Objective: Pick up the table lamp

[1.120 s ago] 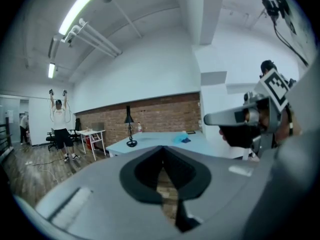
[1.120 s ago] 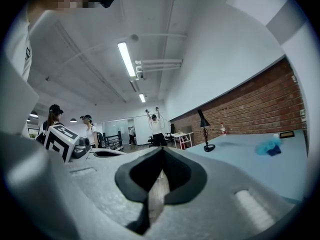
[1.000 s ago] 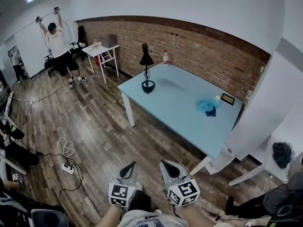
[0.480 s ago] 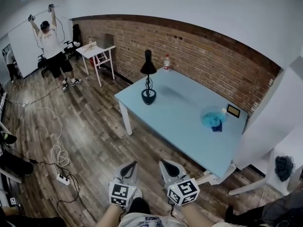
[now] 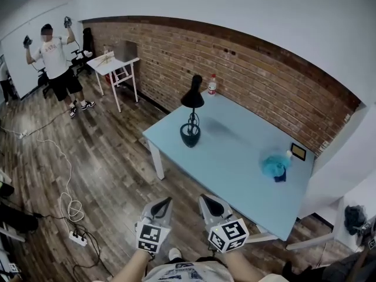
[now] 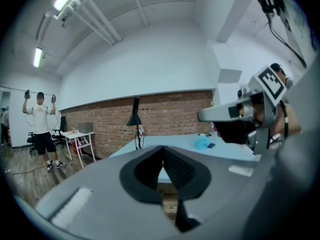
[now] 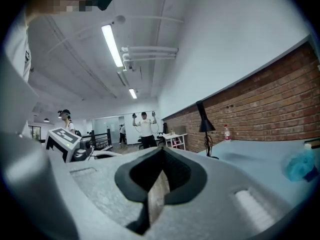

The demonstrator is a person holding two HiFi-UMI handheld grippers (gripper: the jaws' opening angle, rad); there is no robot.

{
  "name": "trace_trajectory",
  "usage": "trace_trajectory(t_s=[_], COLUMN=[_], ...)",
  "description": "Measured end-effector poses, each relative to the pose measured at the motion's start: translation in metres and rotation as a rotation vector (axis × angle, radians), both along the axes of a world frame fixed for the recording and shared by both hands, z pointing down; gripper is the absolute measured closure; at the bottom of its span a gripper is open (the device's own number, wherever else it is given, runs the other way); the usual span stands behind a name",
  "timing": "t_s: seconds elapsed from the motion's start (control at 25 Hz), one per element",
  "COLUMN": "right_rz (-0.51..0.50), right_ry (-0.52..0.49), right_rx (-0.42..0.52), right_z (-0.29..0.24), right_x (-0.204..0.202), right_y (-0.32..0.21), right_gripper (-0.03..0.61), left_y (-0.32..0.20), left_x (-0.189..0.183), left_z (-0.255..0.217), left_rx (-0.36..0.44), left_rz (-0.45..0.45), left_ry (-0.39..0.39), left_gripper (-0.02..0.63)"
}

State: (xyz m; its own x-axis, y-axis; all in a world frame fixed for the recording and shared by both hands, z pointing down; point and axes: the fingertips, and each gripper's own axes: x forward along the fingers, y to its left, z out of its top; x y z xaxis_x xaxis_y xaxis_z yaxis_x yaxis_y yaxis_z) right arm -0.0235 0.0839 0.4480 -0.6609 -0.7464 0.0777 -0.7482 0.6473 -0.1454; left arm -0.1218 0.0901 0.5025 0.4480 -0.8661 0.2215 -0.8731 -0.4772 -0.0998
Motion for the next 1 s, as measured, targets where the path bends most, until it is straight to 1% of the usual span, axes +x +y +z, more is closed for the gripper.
trace_trajectory(t_s=[0.16,0.48,0.76,1.0], right_rz=[0.013,0.035,0.037,0.013], right_ry=[0.008,-0.001,-0.027,-0.03], right_rx=[-0.003,-0.004,-0.017,-0.022], right_z=[-0.001,0.004,0.016,0.017], right_x=[-0.012,-0.015,-0.015,-0.007], right_y=[-0.035,-0.114,-0.212,-0.301], right_gripper=[0.58,0.58,0.58,0.58], left_y=[-0.039,-0.118,-0.21,-0.296], left_x=[-0.012,-0.018,-0.014,-0.008], left_z=[0.0,0.009,0.023,0.028], left_rx=[-0.007,-0.02,-0.04,-0.068], left_rz=[0.019,0.04,0.062,0.045], left_ry=[0.006,0.001,-0.024,-0.014], left_gripper=[0.621,0.621,0.621,0.621])
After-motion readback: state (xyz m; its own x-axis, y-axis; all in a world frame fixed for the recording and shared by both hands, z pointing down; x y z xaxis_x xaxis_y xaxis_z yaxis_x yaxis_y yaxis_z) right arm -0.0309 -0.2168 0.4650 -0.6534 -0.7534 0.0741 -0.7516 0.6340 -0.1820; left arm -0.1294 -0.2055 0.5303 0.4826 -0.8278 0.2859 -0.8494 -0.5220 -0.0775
